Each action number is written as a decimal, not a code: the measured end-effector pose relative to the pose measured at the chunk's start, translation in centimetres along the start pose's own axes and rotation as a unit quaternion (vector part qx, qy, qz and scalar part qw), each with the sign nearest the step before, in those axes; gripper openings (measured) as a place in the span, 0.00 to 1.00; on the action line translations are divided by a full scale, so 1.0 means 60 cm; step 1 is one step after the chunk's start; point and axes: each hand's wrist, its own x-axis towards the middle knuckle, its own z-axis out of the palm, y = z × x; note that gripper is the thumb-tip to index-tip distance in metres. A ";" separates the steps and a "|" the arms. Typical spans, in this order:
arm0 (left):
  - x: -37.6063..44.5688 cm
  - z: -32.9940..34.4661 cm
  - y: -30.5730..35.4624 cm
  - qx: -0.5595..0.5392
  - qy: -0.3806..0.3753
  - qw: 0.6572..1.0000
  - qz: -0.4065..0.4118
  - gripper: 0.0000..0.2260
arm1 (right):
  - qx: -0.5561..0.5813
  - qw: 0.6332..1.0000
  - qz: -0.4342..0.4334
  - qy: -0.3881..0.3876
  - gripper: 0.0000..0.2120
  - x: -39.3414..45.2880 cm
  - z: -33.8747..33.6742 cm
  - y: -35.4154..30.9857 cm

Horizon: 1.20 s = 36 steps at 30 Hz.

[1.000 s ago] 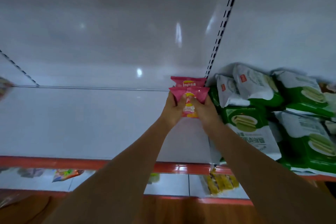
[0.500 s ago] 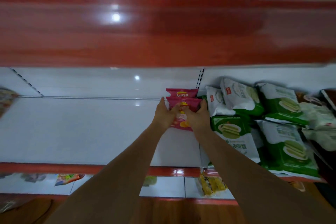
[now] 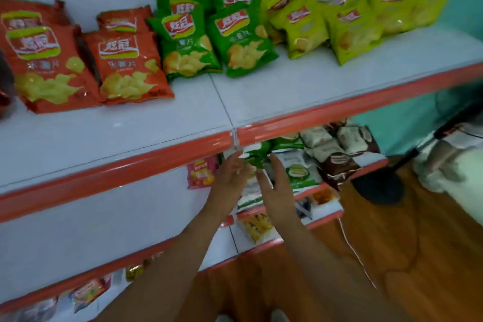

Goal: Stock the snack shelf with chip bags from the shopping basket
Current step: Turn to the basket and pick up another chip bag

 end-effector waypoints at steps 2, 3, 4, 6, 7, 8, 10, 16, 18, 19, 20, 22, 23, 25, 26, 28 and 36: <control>-0.031 0.077 0.057 -0.011 -0.062 0.998 0.027 0.16 | 0.019 0.998 0.001 0.053 0.27 -0.045 -0.092 -0.005; -0.046 0.118 0.083 -0.013 -0.093 0.995 0.036 0.16 | 0.029 0.996 0.006 0.087 0.26 -0.069 -0.139 -0.006; -0.063 0.158 0.105 -0.017 -0.129 0.990 0.045 0.16 | 0.041 0.992 0.011 0.122 0.25 -0.092 -0.187 -0.004; -0.104 0.240 0.142 -0.007 -0.213 0.974 0.076 0.15 | 0.059 0.977 0.020 0.203 0.23 -0.146 -0.281 0.005; -0.126 0.281 0.154 0.006 -0.246 0.964 0.099 0.14 | 0.063 0.967 0.025 0.245 0.22 -0.174 -0.325 0.011; -0.148 0.322 0.162 0.014 -0.273 0.954 0.120 0.13 | 0.064 0.956 0.033 0.284 0.21 -0.203 -0.369 0.020; -0.196 0.403 0.184 0.023 -0.327 0.935 0.137 0.13 | 0.078 0.935 0.043 0.344 0.21 -0.269 -0.453 0.036; -0.411 0.675 0.237 0.048 -0.496 0.847 0.182 0.18 | 0.103 0.856 0.059 0.503 0.19 -0.521 -0.694 0.121; -0.506 0.774 0.246 0.063 -0.552 0.809 0.192 0.18 | 0.107 0.823 0.076 0.553 0.19 -0.624 -0.763 0.161; -0.555 0.822 0.249 0.073 -0.576 0.790 0.196 0.18 | 0.108 0.805 0.085 0.576 0.19 -0.676 -0.793 0.182; -0.608 0.867 0.252 0.078 -0.601 0.771 0.197 0.18 | 0.110 0.785 0.093 0.602 0.19 -0.728 -0.820 0.205; -0.712 0.952 0.249 0.087 -0.650 0.730 0.191 0.18 | 0.108 0.743 0.122 0.650 0.18 -0.829 -0.864 0.253; -0.764 0.990 0.244 0.094 -0.673 0.709 0.188 0.19 | 0.108 0.721 0.136 0.670 0.18 -0.877 -0.881 0.276; -0.861 1.055 0.232 0.105 -0.714 0.667 0.185 0.21 | 0.118 0.677 0.158 0.709 0.18 -0.967 -0.905 0.317; -0.909 1.084 0.224 0.110 -0.734 0.645 0.184 0.23 | 0.125 0.654 0.170 0.726 0.18 -1.010 -0.915 0.336; -0.994 1.133 0.205 0.123 -0.769 0.600 0.184 0.27 | 0.145 0.601 0.187 0.763 0.18 -1.086 -0.932 0.368; -1.280 1.290 0.098 0.210 -0.864 0.423 0.173 0.25 | 0.209 0.378 0.261 0.864 0.18 -1.317 -0.964 0.479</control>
